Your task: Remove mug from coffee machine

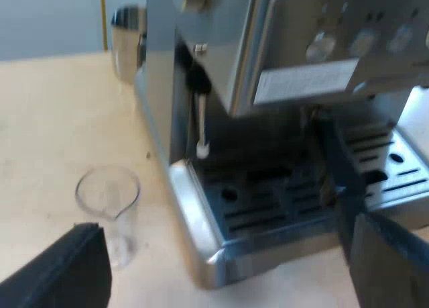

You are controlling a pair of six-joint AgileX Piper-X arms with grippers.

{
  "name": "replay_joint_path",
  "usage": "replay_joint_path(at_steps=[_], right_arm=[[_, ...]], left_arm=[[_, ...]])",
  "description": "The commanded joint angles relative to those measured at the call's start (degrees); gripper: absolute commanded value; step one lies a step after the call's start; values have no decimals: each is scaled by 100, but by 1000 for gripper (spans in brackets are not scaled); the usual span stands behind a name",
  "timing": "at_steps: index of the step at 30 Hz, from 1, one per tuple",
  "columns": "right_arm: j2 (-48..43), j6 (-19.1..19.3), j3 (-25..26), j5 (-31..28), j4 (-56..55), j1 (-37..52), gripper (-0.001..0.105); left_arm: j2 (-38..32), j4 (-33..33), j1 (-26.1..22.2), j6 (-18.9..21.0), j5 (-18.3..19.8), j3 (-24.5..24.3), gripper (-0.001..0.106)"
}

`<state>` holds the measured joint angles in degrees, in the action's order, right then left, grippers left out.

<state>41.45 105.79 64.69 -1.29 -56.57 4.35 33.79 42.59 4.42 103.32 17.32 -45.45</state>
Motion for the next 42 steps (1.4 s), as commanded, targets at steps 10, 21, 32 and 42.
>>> replay_joint_path(at_steps=[10, 21, 32, 42], right_arm=[[-1320, 114, 66, 41, -115, 14, 63], [-2409, 114, -153, 235, -630, 14, 63], [-3978, 90, -1123, 285, -836, 14, 63], [-4454, 81, -1329, 348, -1269, -5, 63]], left_arm=[[-845, 693, 4, 14, -545, -39, 77], [-2702, 1031, 4, -71, -680, -39, 77], [-3696, 1055, 4, -71, -680, -39, 77], [-3682, 1773, 4, -71, -679, -84, 77]])
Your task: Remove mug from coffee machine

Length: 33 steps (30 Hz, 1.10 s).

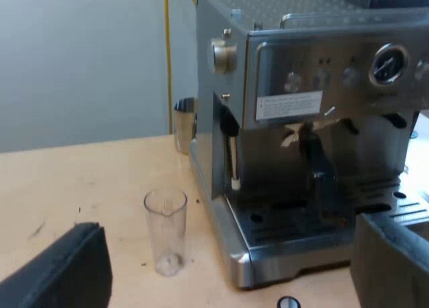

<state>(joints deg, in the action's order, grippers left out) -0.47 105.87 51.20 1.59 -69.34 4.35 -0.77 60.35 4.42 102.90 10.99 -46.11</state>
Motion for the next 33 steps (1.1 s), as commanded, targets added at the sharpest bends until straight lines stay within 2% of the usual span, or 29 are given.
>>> replay_joint_path(at_steps=[1, 8, 24, 33], right_arm=[[-270, 80, -11, 72, 8, -5, 63], [-268, 57, -313, 123, 44, -5, 63], [-268, 15, -1053, 123, 230, -5, 63], [-258, -73, -1563, 123, 440, -5, 63]], left_arm=[[-225, -4, 4, -29, -58, -17, 77], [-225, -24, 4, -181, -101, 210, 77], [-215, -214, 4, -181, -101, 1507, 77], [-215, -338, 4, -197, 8, 1729, 77]])
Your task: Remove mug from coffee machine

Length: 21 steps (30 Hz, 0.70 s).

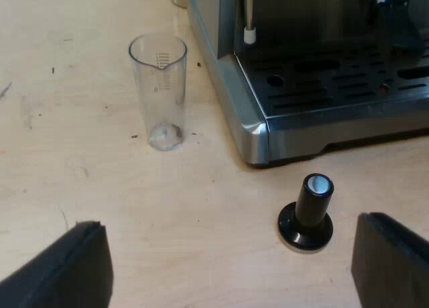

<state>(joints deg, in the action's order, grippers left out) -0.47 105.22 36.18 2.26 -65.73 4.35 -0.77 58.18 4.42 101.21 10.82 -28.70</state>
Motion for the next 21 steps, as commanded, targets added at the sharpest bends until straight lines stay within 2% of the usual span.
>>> replay_joint_path(at_steps=[1, 6, 21], right_arm=[[-258, -9, -127, 56, 79, -5, 63], [-258, -51, -374, 56, 129, -5, 63], [-258, -51, -373, 56, 166, -5, 63]], left_arm=[[-215, -121, 4, -28, 61, -12, 77], [-215, -121, 4, -28, 89, -12, 77], [-215, -121, 4, -28, 103, -12, 77]])
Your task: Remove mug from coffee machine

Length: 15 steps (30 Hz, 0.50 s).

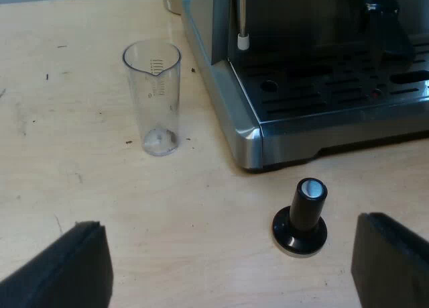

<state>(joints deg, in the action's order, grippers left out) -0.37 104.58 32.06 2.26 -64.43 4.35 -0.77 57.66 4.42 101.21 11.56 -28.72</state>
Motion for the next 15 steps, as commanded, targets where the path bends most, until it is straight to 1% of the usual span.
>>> replay_joint_path(at_steps=[1, 8, 9, 12, 15], right_arm=[[-268, 13, 39, 56, 35, -5, 63], [-268, 13, 39, 56, 35, -5, 63], [-268, 13, 39, 56, -6, -5, 63], [-268, 13, 39, 56, -6, -5, 63], [-268, 13, 39, 56, -6, -5, 63]], left_arm=[[-215, -69, 4, -28, 29, -11, 77], [-215, -69, 4, -28, 29, -11, 77], [-215, -69, 4, -125, 29, -11, 77], [-215, -69, 4, -125, 29, -11, 77], [-215, -165, 4, -221, 29, 40, 77]])
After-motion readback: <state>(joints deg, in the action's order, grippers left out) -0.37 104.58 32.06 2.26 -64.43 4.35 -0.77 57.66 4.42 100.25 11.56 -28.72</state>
